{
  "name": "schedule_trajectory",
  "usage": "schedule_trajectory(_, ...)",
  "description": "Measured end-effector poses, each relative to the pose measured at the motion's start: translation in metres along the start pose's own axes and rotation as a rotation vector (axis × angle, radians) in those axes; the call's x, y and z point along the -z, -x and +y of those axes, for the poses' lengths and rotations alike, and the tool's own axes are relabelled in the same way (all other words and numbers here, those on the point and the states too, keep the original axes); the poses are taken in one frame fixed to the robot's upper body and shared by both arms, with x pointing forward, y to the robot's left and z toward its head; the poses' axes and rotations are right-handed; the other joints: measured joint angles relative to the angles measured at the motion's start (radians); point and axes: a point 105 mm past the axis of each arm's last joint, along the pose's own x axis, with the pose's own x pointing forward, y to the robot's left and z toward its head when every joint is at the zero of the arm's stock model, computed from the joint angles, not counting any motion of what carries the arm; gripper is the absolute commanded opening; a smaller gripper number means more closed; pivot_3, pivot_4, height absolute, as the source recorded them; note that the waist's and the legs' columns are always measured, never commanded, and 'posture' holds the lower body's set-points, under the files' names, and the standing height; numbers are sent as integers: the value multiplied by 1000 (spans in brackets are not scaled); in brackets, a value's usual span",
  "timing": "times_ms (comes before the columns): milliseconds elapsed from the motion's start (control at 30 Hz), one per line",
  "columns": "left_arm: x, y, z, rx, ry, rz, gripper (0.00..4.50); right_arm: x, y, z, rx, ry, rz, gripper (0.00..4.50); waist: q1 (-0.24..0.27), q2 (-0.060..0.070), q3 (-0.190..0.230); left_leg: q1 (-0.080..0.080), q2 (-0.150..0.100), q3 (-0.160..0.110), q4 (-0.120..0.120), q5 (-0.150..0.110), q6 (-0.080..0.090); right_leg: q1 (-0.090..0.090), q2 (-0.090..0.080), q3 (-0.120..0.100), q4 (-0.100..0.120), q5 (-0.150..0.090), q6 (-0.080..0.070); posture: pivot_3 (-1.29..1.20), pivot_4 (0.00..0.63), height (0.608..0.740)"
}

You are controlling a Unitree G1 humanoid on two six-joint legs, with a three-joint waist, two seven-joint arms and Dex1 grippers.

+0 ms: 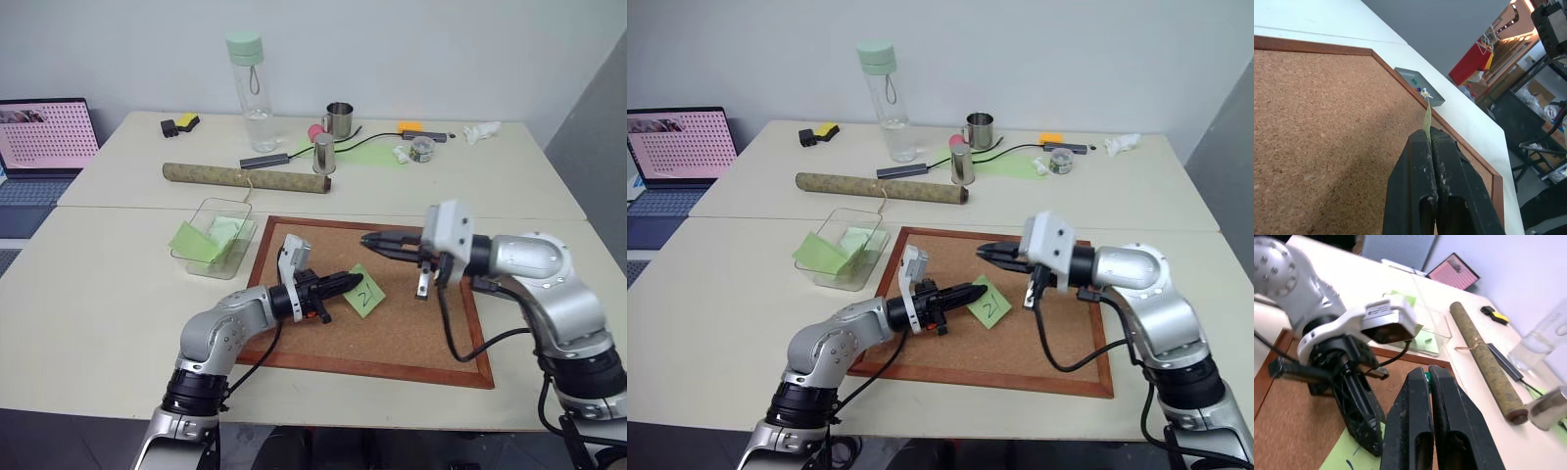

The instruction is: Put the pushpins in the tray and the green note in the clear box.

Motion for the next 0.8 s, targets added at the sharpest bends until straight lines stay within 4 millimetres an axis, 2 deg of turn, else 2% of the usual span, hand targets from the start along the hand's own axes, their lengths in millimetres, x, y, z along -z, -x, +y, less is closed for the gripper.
schedule_trajectory(67, 0, 1, 1, -12, 2, -5, 5, 16, 24, -16, 95, -38, 99, 0, 10, 0, 0, -1, 0, 0, 1, 0, 1, 0, 0, 0, -1, 0, 0, 0, 150, 740)
schedule_trajectory(100, 1, 1, 1, -17, 2, -5, 5, 35, 45, -27, 170, -64, 195, 0, 15, 0, 0, -2, 0, 0, 1, 0, 1, 0, 0, 0, -1, 0, 0, 0, 150, 740)
schedule_trajectory(200, 3, 7, 4, -41, 5, -8, 5, 82, 91, -47, 339, -152, 402, 0, 19, 0, 0, -2, 0, 1, 1, 0, 1, 0, 0, 0, -1, 0, 0, 0, 150, 740)
schedule_trajectory(267, 3, 9, 5, -56, 1, -8, 5, 116, 119, -53, 440, -218, 537, 0, 18, 0, 0, -1, 0, 1, 1, 0, 1, 0, 0, 0, 1, 0, 0, 0, 150, 740)
schedule_trajectory(367, 2, 9, 5, -54, -4, -9, 5, 146, 140, -53, 521, -296, 635, 0, 9, 0, 0, 0, 0, 3, 0, 0, 1, -1, 0, 1, 2, 0, 0, 0, 150, 740)
schedule_trajectory(400, 2, 9, 4, -54, -5, -9, 5, 152, 142, -52, 533, -317, 645, 0, 6, 0, 0, 0, 0, 3, 0, 0, 1, -1, 0, 1, 2, 0, 0, 0, 150, 740)
schedule_trajectory(567, 2, 10, 5, -58, -10, -9, 0, 169, 140, -47, 537, -388, 666, 1006, 0, 0, 0, 0, 0, 3, 0, 0, 1, 0, 0, 1, 2, 0, 0, 0, 150, 740)
schedule_trajectory(800, -1, 10, 4, -59, -33, -17, 0, 171, 138, -46, 524, -396, 674, 2395, 0, 0, 0, 0, 0, 3, 0, 0, 1, 0, 0, 1, 2, 0, 0, 0, 150, 740)
